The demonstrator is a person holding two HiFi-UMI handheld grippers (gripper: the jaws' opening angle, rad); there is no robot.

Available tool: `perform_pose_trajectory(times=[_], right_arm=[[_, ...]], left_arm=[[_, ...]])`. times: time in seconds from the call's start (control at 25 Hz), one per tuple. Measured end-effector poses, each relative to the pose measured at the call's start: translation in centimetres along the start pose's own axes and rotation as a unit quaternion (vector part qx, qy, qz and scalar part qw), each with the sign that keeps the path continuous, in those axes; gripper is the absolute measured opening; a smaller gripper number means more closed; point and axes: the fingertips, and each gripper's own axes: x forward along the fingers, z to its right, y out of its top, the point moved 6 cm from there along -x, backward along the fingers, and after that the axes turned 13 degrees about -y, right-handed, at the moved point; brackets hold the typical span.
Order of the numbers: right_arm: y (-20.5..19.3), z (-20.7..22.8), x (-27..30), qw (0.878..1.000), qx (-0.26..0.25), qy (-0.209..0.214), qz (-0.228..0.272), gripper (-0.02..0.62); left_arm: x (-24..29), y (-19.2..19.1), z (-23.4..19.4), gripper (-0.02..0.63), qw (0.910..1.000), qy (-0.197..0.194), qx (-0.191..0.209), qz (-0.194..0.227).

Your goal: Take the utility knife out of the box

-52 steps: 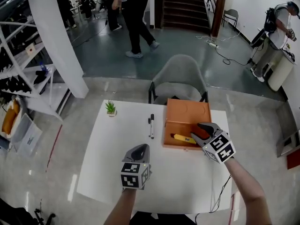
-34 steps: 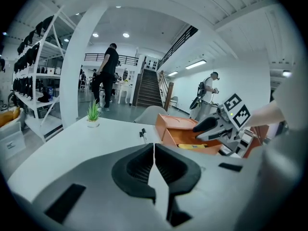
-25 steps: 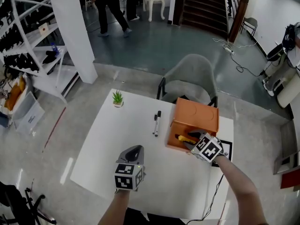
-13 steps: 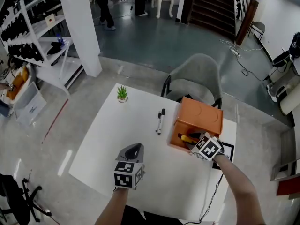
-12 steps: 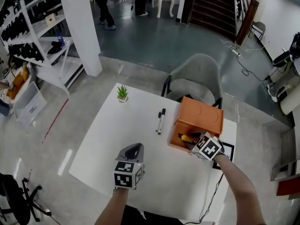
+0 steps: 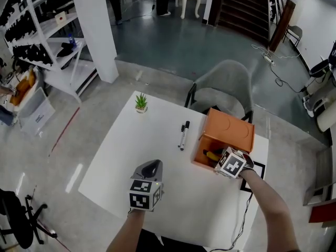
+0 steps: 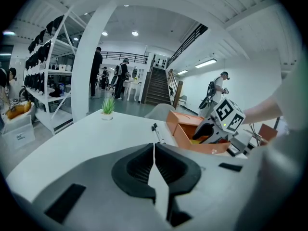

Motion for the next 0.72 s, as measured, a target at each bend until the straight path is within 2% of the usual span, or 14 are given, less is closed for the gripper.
perform_pose_trajectory(times=[0.2, 0.52, 0.72], right_arm=[[-0.1, 0.4, 0.4, 1.0, 0.013, 0.002, 0.005, 0.167], [-0.6, 0.8, 0.7, 0.997, 0.067, 0.039, 0.014, 0.158], [-0.6, 0.9, 0.7, 0.996, 0.071, 0.046, 0.021, 0.158]], left_arm=[[0.4, -0.2, -0.3, 0.015, 1.0, 0.0, -0.005, -0.002], [1.0, -0.5, -0.3, 0.015, 0.9999, -0.006, -0.009, -0.006], [1.0, -0.5, -0.3, 0.015, 0.9999, -0.006, -0.011, -0.009]])
